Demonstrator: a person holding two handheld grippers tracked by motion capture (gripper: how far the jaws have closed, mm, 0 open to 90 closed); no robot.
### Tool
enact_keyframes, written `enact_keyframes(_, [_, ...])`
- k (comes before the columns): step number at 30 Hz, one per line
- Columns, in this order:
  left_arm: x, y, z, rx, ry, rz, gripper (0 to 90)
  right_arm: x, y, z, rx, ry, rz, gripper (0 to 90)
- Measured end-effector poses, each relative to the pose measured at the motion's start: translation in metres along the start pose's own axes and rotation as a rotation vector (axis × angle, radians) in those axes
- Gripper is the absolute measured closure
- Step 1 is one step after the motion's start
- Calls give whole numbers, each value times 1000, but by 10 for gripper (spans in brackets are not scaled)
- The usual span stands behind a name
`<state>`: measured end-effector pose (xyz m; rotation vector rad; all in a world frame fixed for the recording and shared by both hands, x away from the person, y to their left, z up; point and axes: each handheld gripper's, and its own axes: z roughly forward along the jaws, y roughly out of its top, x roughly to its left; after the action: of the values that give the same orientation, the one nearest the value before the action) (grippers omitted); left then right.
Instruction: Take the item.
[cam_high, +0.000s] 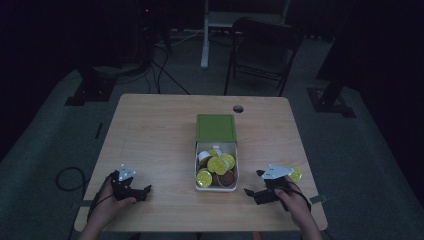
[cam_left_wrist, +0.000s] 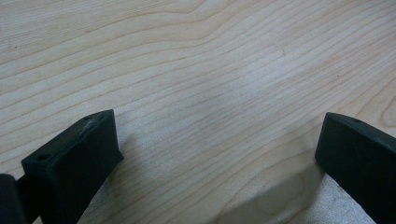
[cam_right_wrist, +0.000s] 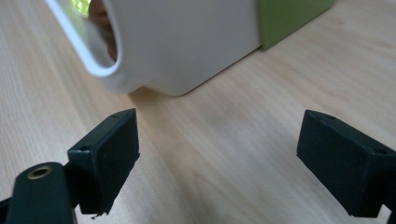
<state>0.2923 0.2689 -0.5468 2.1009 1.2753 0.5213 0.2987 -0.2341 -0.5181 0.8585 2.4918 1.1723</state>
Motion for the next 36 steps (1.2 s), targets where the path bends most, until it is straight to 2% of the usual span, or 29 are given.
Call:
enact_keyframes(5, [0,0,0,0,0,0,0,7,-4,12,27,40,-41,128])
enact_keyframes(12, [0,0,0,0,0,0,0,11,-7,21,29,85,-88,129])
enact_keyframes(15, [0,0,0,0,0,0,0,10,-9,25,34,99,-88,129])
enact_keyframes(21, [-1,0,0,0,-3,3,0,10,-14,31,62,98,-90,129])
enact_keyframes(26, [-2,-2,-1,0,-8,10,0,8,-15,31,63,101,-89,129])
enact_keyframes(28, [-3,-2,-2,0,-11,11,0,9,-15,32,68,89,-105,124])
enact_keyframes(36, [-2,-3,-3,1,-43,46,0,10,-15,32,69,82,-99,119])
